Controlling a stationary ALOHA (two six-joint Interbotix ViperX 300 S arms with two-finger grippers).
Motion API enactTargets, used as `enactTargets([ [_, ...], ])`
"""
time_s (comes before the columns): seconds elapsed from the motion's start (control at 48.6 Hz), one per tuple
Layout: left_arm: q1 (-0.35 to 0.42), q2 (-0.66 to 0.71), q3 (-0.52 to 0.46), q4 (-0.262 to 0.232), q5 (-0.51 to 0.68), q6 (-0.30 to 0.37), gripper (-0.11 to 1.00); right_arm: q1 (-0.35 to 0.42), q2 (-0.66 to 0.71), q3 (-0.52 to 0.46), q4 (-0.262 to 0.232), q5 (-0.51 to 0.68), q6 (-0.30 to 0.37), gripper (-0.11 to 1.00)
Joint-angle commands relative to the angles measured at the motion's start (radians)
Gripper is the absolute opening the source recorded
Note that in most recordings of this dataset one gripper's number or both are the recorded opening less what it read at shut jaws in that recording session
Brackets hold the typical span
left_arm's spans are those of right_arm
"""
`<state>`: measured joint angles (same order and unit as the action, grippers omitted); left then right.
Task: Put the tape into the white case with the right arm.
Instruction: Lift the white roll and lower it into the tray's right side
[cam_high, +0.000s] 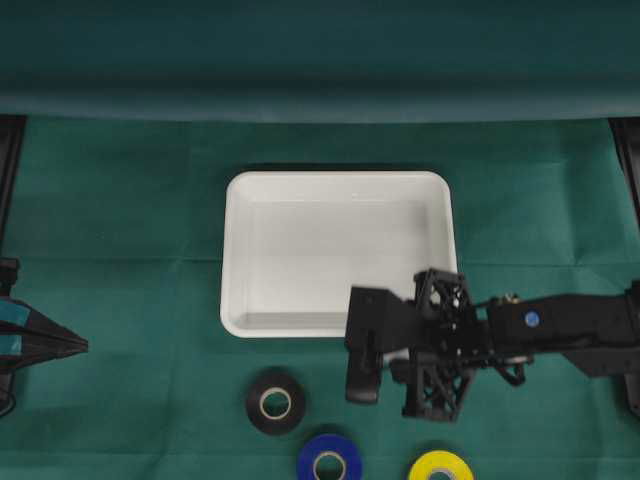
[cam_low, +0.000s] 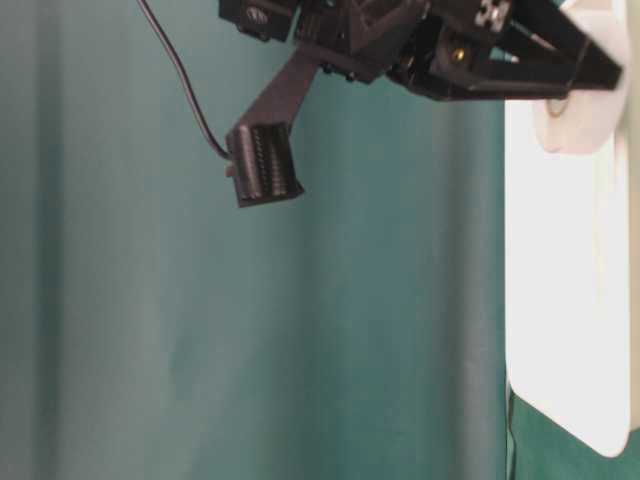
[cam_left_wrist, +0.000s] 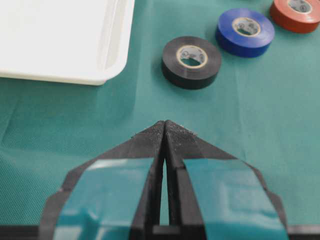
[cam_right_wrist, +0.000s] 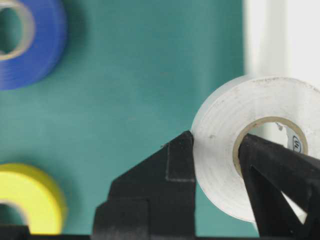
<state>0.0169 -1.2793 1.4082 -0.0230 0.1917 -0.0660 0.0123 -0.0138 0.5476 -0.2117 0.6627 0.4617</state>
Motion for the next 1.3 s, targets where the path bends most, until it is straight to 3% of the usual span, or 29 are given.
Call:
enactTargets([
  [0.0,0.003,0.008,-0.011,-0.002,-0.011,-0.002,0.00,-0.032,-0.031,-0.020,-0.023,0.000,-0.002,0.01],
  [0.329,0.002,0.008,-0.011,-0.002,-0.011,-0.002,0.00,-0.141,-0.031,0.014,-0.084,-0.006,-0.006,0.01],
  [0.905,0.008,0.008,-0.011,-0.003,-0.011,-0.003,0.00,-0.147,-0.029,0.041,-0.087,-0.040,0.003,0.02],
  [1.029,0.008,0.008,-0.011,-0.002,-0.011,-0.003,0.00,-0.147,-0.031,0.055,-0.089,-0.043,0.003,0.26],
  [1.193,0.012,0.008,-0.011,-0.002,-0.011,-0.003,0.00,-0.147,-0.031,0.067,-0.089,-0.043,0.003,0.75],
  [1.275,0.014,0.008,-0.011,-0.002,-0.011,-0.003,0.00,-0.149,-0.031,0.067,-0.089,-0.038,0.003,0.70],
])
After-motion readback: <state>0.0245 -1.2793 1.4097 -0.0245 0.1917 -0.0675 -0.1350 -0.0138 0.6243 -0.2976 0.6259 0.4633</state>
